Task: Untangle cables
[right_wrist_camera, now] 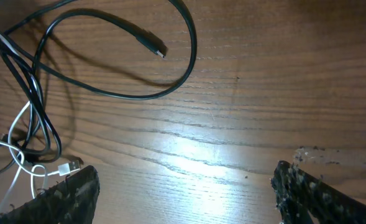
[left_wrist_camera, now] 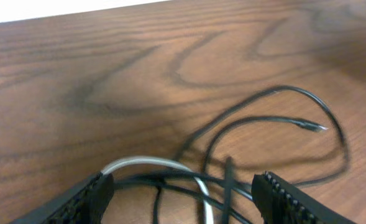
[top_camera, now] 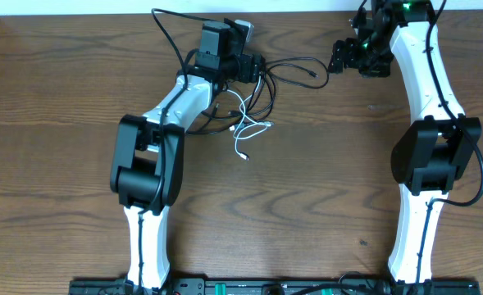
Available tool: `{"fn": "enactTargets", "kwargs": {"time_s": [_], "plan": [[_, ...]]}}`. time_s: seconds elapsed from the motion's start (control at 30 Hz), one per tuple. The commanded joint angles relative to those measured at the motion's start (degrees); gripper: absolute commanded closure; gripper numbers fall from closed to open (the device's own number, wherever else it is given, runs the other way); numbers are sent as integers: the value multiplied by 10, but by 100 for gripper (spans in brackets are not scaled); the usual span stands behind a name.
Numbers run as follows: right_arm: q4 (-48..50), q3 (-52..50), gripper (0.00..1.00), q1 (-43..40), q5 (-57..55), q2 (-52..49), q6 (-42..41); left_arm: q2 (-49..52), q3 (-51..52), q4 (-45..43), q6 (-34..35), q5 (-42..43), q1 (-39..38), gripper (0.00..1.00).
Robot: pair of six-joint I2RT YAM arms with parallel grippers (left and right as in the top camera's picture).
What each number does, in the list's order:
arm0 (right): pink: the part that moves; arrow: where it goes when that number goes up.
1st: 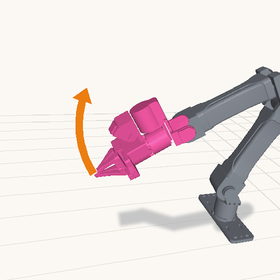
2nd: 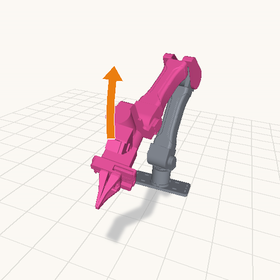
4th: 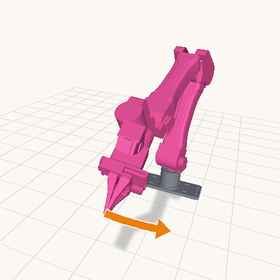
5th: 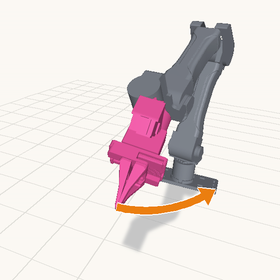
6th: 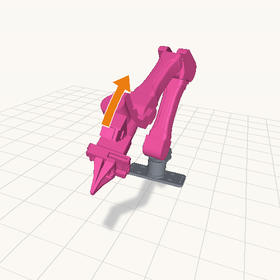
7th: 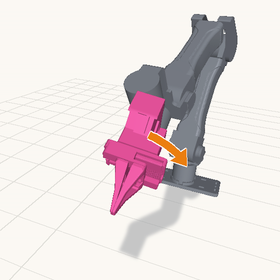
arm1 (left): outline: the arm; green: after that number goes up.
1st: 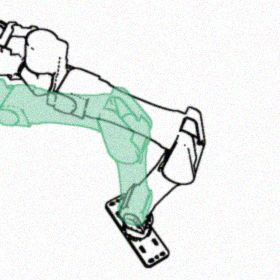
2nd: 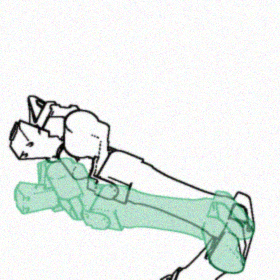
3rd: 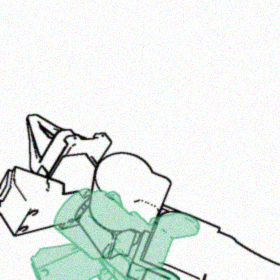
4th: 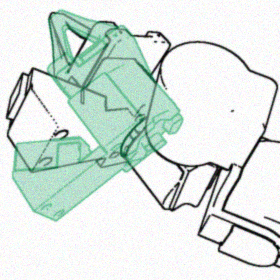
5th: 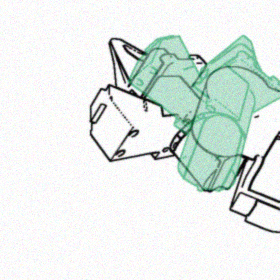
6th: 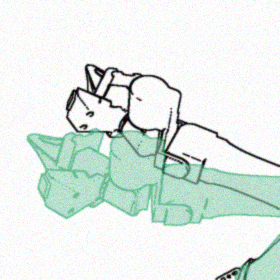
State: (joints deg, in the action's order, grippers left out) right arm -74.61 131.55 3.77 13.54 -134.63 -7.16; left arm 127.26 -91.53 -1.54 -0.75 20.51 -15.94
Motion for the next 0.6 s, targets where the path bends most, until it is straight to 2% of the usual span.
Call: {"fn": "enactTargets", "kwargs": {"time_s": [0.0, 0.07, 0.1, 0.2, 0.23, 0.43, 0.53, 0.57], "plan": [[-4, -1, 14, 1, 5, -6, 6, 26, -6, -33, -22, -22, 2, 26], [-6, -1, 14, 1, 5, -6, 6, 27, -6, -38, -22, -22, 2, 37], [-7, -1, 14, 1, 5, -6, 6, 27, -6, -37, -22, -21, 2, 47], [-6, -1, 14, 1, 5, -6, 6, 27, -6, -33, -20, -17, 1, 88], [-6, -1, 14, 1, 5, -6, 6, 26, -6, -27, -20, -15, 1, 92], [-7, -1, 14, 2, 17, -6, 9, -60, -6, 31, -15, 21, 2, 93], [-4, -1, 16, 4, 83, -6, 46, -141, -6, 61, -10, 50, 0, 93], [-2, -1, 19, 6, 126, -6, 65, -172, -6, 71, -7, 61, 0, 93]]}}
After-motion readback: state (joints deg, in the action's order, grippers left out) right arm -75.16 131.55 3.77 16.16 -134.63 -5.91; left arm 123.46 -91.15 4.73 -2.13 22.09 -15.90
